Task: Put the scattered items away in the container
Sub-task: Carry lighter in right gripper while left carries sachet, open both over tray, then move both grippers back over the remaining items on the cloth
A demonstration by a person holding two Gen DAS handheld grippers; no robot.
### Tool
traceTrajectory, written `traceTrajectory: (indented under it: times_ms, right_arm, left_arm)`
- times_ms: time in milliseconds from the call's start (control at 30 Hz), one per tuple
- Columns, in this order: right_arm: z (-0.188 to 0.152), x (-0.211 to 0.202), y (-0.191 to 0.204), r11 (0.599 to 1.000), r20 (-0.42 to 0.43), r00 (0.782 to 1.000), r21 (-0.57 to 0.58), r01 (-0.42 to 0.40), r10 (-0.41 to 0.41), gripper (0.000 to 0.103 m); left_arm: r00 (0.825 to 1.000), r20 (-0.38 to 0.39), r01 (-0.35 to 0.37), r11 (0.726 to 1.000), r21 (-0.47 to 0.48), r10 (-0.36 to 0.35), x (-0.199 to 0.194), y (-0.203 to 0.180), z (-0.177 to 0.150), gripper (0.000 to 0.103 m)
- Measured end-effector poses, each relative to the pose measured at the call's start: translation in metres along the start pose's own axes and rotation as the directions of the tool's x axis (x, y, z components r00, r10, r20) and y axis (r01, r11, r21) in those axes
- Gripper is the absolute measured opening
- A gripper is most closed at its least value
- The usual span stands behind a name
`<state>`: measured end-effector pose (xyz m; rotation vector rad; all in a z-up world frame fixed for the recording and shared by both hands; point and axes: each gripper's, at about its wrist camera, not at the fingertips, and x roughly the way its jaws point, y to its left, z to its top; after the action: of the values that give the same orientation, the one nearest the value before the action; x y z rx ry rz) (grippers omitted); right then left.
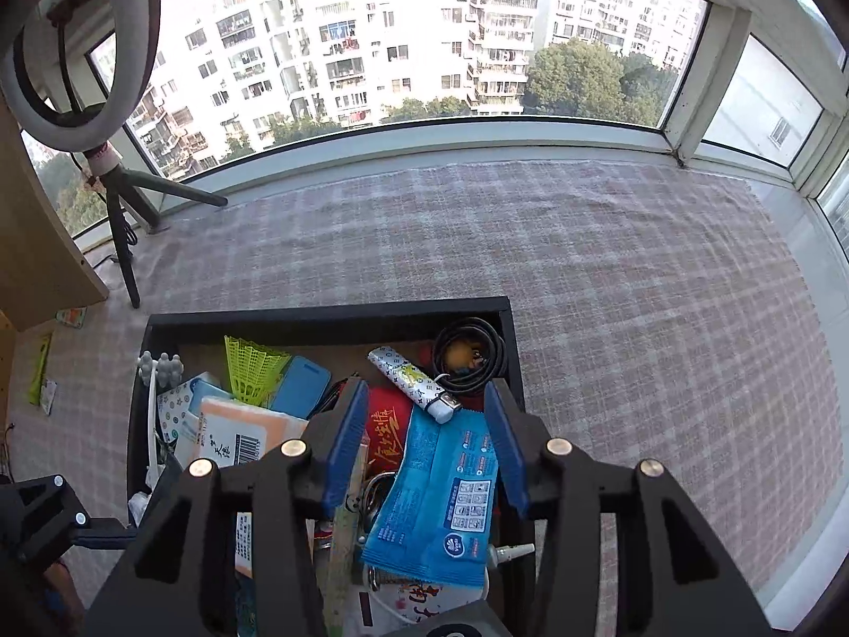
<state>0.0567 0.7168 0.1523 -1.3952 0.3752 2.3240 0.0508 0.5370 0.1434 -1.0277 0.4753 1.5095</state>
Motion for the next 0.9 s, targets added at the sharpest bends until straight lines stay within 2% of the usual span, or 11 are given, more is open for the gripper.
traceTrajectory:
  times_ms: [133, 300, 400, 633, 900]
  right_arm:
    - [-0.001, -0.008, 0.009, 1.000, 0.014, 1.000, -0.030, 0.000, 0.001, 0.045]
    - [-0.002, -0.014, 0.010, 1.000, 0.030, 0.999, -0.021, -0.017, 0.018, 0.045]
    - [-0.003, -0.015, 0.013, 0.999, 0.027, 0.999, -0.026, -0.023, 0.023, 0.045]
    - [-0.007, -0.022, 0.020, 0.999, 0.036, 0.999, -0.035, -0.037, 0.038, 0.045]
    - [-0.011, -0.034, 0.051, 0.994, 0.067, 0.993, -0.063, -0.094, 0.098, 0.045]
  left_arm:
    - [0.999, -0.027, -0.032, 0.999, -0.005, 0.032, 0.009, -0.004, -0.005, 0.067]
    - [0.999, 0.006, -0.037, 0.999, -0.007, 0.037, 0.000, -0.004, -0.006, 0.067]
    - [1.000, 0.014, -0.016, 0.999, -0.029, 0.017, -0.002, 0.001, -0.003, 0.067]
    - [0.998, 0.032, -0.049, 0.999, -0.020, 0.049, -0.015, 0.009, -0.009, 0.067]
    - [0.985, 0.069, -0.152, 0.982, -0.114, 0.160, -0.064, 0.055, -0.044, 0.067]
